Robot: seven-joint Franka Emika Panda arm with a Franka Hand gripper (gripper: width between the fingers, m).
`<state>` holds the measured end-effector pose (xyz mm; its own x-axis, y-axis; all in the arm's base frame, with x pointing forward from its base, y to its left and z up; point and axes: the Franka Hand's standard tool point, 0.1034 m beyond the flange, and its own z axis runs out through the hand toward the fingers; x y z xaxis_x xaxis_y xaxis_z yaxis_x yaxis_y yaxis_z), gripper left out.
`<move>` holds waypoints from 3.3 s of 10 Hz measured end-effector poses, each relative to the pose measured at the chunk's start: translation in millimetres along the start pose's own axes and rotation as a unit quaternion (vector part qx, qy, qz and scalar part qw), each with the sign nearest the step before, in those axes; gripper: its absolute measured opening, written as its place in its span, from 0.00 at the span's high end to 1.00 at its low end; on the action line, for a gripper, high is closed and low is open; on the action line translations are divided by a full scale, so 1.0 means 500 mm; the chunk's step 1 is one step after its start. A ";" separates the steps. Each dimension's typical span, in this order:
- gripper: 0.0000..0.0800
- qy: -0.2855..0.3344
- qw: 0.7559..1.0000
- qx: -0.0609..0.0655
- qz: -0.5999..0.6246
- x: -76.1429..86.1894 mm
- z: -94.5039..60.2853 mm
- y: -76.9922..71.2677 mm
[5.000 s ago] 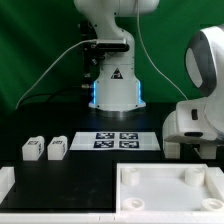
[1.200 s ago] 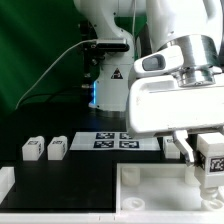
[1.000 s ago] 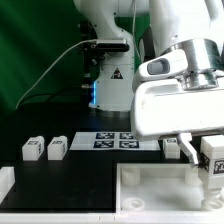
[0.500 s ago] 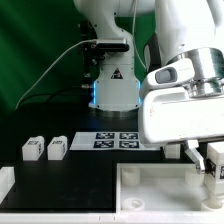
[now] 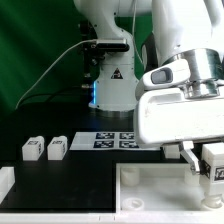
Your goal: Assemble one leg
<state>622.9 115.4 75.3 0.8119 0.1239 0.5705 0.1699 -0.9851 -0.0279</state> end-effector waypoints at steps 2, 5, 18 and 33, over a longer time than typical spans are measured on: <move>0.64 -0.004 1.000 0.001 0.000 -0.014 0.020 -0.002; 0.64 0.008 1.000 -0.003 0.006 -0.011 0.023 -0.003; 0.19 -0.009 0.998 -0.020 0.052 -0.023 0.026 -0.002; 0.19 -0.308 0.946 0.033 0.093 0.036 -0.071 0.000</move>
Offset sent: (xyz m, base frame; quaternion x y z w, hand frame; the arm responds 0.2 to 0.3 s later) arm 0.0018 -0.0005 -0.0207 -0.0212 0.0002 0.0031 0.9998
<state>617.7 113.3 114.7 0.9993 0.0154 -0.0350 0.0103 -0.9896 -0.1434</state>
